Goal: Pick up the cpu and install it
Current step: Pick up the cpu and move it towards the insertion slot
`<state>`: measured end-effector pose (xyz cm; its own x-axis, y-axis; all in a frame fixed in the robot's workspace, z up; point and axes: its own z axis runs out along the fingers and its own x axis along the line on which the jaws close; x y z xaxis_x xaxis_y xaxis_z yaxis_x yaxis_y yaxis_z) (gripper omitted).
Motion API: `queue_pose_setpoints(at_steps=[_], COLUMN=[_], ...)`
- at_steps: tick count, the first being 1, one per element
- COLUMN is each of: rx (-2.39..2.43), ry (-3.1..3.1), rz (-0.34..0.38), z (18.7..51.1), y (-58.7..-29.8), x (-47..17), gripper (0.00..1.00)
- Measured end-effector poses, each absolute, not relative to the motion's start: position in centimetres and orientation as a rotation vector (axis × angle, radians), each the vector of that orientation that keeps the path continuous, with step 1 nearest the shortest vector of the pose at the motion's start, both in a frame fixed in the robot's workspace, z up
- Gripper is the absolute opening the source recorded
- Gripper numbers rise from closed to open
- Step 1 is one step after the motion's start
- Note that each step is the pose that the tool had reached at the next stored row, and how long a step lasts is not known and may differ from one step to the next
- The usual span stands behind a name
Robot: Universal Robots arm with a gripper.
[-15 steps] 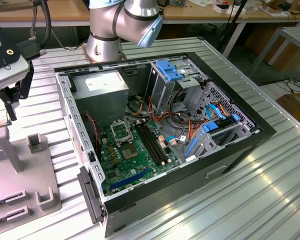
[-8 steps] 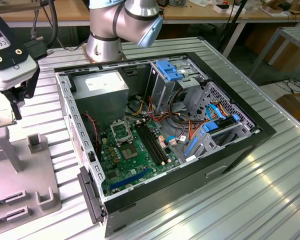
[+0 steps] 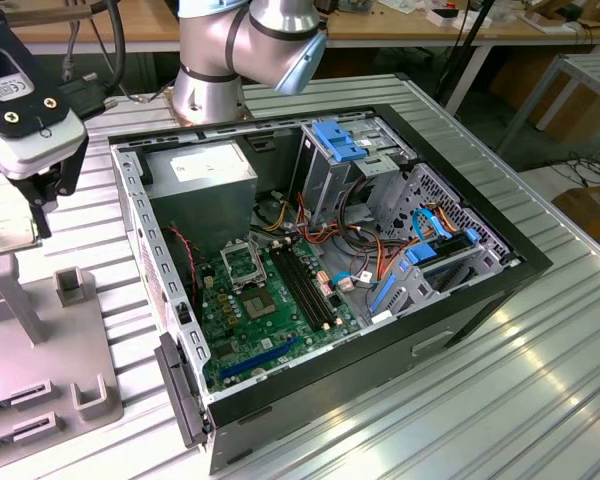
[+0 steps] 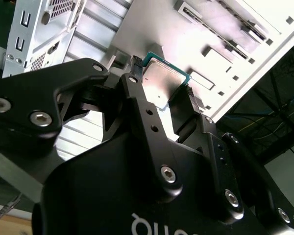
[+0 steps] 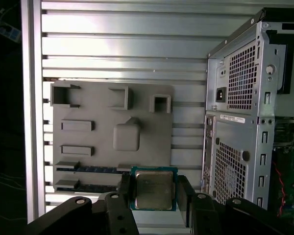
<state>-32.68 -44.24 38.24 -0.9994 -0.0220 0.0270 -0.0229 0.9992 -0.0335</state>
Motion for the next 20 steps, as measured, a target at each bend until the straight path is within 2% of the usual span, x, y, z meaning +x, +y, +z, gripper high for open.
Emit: queue_pose_setpoints(at_steps=[20], rx=[0.035], ry=[-3.114], rz=[0.053], z=[38.2], y=[-44.2], x=[-31.6], gripper=[0.47])
